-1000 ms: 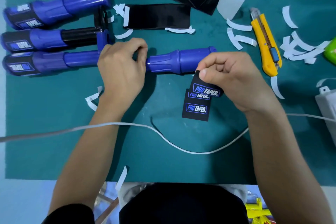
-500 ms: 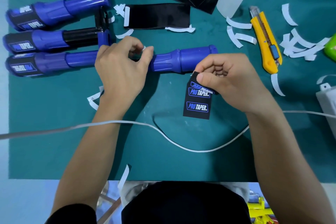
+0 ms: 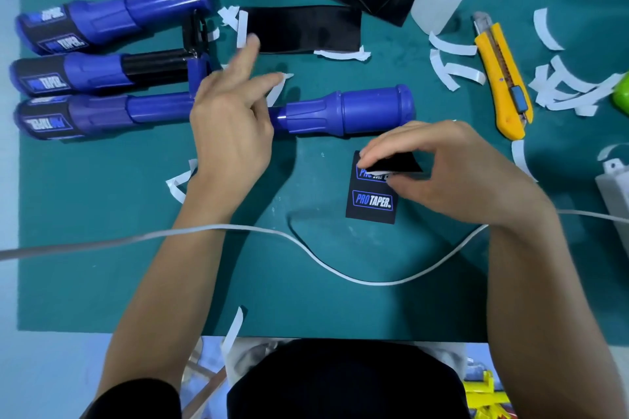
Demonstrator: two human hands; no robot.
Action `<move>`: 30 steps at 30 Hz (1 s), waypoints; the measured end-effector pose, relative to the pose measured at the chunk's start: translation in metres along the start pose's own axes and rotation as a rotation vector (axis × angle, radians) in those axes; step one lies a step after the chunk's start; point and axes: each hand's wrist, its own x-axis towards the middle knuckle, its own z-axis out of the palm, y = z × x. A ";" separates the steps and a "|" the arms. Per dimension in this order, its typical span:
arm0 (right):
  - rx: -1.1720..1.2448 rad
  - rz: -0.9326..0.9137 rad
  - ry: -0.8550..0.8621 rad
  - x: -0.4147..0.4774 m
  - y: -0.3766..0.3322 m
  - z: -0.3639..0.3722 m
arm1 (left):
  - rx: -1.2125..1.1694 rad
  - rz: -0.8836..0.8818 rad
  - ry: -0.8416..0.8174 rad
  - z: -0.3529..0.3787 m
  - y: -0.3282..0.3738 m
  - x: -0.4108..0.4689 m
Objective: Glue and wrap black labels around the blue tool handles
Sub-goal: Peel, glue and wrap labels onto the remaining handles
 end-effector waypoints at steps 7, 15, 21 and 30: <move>0.188 -0.056 0.172 0.004 -0.001 0.004 | -0.202 0.209 0.237 -0.004 0.014 -0.010; 0.430 0.027 0.439 0.013 -0.010 0.032 | -0.905 -0.140 -0.305 0.012 0.045 -0.034; 0.437 0.102 0.448 0.019 -0.001 0.025 | -1.000 -0.225 -0.258 0.008 0.039 -0.025; 0.252 0.013 0.530 0.018 -0.008 0.040 | -0.736 -0.132 -0.359 0.008 0.042 -0.028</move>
